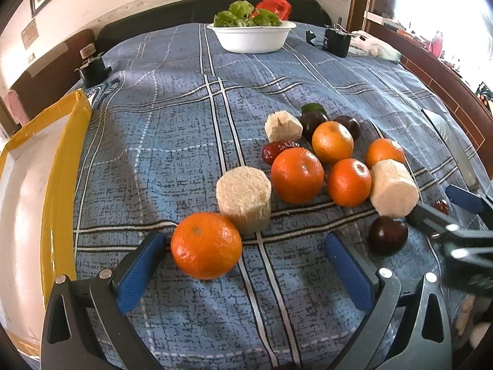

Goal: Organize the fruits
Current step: 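Move both tools toward the fruit cluster, then grasp the dark plum with the left tool while the right tool grasps a red date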

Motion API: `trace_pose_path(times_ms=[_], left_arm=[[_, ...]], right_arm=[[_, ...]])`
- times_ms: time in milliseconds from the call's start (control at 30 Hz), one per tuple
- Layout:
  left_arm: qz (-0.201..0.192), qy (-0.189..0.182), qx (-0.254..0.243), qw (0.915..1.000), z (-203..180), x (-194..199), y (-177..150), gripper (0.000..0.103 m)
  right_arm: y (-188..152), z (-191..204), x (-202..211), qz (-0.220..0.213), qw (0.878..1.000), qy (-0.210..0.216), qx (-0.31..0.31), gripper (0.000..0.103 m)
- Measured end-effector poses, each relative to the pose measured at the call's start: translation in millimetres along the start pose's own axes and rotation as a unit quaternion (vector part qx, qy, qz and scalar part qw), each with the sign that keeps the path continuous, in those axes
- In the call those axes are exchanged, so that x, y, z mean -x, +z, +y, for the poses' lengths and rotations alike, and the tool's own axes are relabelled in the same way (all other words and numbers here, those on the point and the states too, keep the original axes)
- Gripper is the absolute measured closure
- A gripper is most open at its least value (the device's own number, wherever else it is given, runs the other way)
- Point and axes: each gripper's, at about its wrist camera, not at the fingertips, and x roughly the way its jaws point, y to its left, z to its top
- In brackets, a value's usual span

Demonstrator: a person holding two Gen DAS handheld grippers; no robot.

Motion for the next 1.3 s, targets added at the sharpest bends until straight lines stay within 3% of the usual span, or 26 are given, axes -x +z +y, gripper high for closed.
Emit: trace_pose_path(times_ms=[200,333,467,700,833,967,1167,1233,1300], left_arm=[[0.008,-0.002,-0.012,0.9999,0,3,-4,0.0],[-0.023,-0.016,0.001,0.9996,4,28,-5,0.022],[-0.05,-0.055,0.016,0.9971,23,64,-5,0.022],[-0.074,-0.083,0.033,0.9933,63,108,-10,0.022],[-0.076,-0.091,0.027,0.9925,71,118,-16,0.022],[-0.089,-0.092,0.026,0.9915,84,137,-7,0.022],[-0.157,-0.083,0.013,0.984,92,192,23,0.021],[-0.153,-0.09,-0.002,0.9841,87,191,19,0.021],[-0.132,-0.102,-0.012,0.986,80,174,8,0.021]], right_arm=[[-3,-4,37,-0.053,0.998,0.022,-0.002,0.0],[-4,0,69,-0.097,0.994,0.057,-0.006,0.001],[-1,14,96,-0.107,0.988,0.111,0.008,0.001],[2,21,130,-0.152,0.956,0.248,-0.019,0.001],[10,17,128,-0.121,0.939,0.317,-0.065,0.001],[39,11,144,-0.105,0.947,0.297,-0.064,0.001],[78,6,215,-0.181,0.951,0.252,-0.006,0.001],[74,8,212,-0.173,0.958,0.228,0.011,0.001],[58,15,186,-0.135,0.972,0.186,0.039,0.001]])
